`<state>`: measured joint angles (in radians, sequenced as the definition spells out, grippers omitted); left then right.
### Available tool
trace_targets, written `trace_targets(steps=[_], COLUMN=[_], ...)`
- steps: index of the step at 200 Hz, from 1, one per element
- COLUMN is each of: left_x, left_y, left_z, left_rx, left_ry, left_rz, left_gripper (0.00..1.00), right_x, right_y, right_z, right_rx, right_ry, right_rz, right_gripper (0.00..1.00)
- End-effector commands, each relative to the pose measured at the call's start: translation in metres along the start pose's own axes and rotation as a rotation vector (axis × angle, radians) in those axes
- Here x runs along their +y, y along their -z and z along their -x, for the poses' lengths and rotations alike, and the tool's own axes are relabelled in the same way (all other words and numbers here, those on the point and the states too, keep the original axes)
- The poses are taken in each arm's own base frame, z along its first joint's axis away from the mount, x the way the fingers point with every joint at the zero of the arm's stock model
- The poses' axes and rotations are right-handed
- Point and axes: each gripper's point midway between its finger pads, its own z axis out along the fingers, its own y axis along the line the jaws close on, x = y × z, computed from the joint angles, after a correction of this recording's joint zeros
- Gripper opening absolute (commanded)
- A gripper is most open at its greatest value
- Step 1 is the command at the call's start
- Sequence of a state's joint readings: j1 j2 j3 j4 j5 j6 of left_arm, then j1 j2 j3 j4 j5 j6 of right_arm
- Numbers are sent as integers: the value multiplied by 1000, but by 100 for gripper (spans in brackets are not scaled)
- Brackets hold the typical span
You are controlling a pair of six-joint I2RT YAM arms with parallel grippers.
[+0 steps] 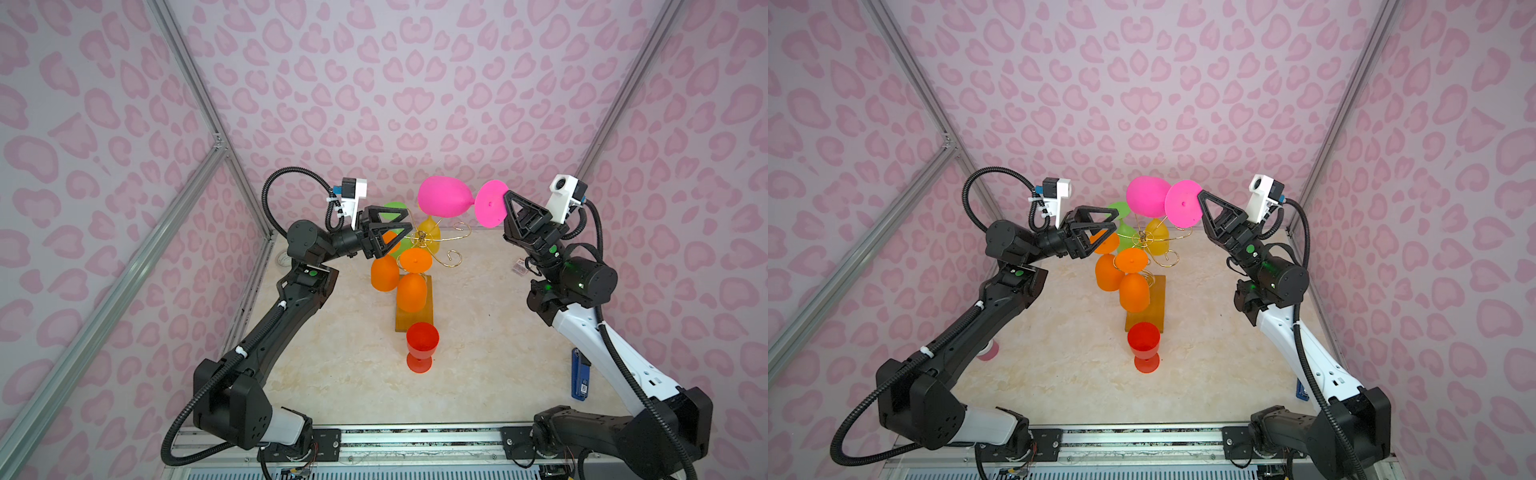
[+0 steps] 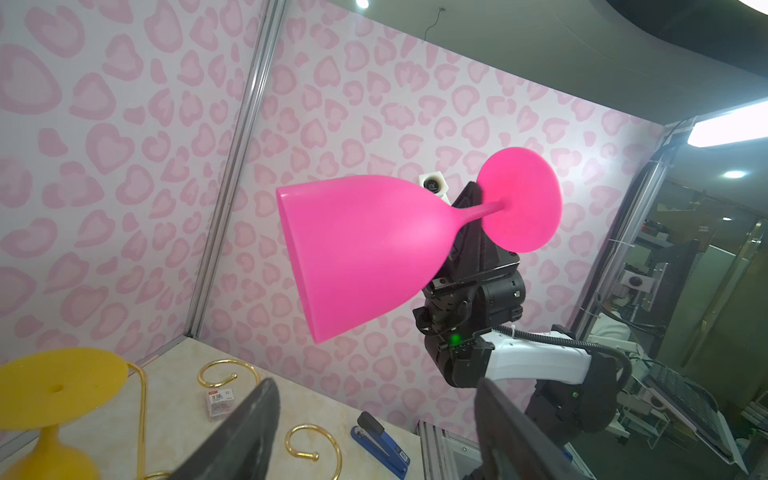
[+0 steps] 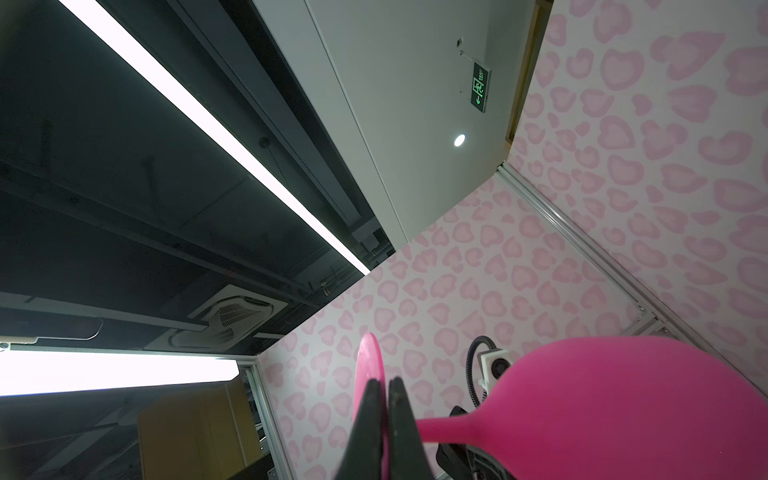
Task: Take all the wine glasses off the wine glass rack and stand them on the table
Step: 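Carry the magenta glass toward the left gripper while the left gripper reaches to it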
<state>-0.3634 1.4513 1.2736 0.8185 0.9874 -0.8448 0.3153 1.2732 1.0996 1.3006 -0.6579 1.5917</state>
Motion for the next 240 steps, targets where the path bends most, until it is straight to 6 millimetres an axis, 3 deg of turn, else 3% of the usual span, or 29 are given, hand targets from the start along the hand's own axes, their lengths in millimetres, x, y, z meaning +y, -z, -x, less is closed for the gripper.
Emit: trace_targets(steps=[1, 68, 122, 240], left_x=[-4, 5, 0, -12], left_y=[-1, -4, -4, 2], left_z=[5, 3, 1, -1], left_rx=[-24, -36, -36, -41], left_ry=[-40, -17, -13, -20], left_rz=[-39, -72, -96, -118], left_gripper=[77, 78, 75, 41], right_x=[14, -7, -25, -61], right_y=[-1, -2, -3, -7], right_z=[-3, -7, -12, -8], right_rx=[0, -11, -8, -23], right_ry=[-23, -145, -205, -327], right_rz=[77, 130, 119, 79], right_gripper=[0, 0, 0, 0])
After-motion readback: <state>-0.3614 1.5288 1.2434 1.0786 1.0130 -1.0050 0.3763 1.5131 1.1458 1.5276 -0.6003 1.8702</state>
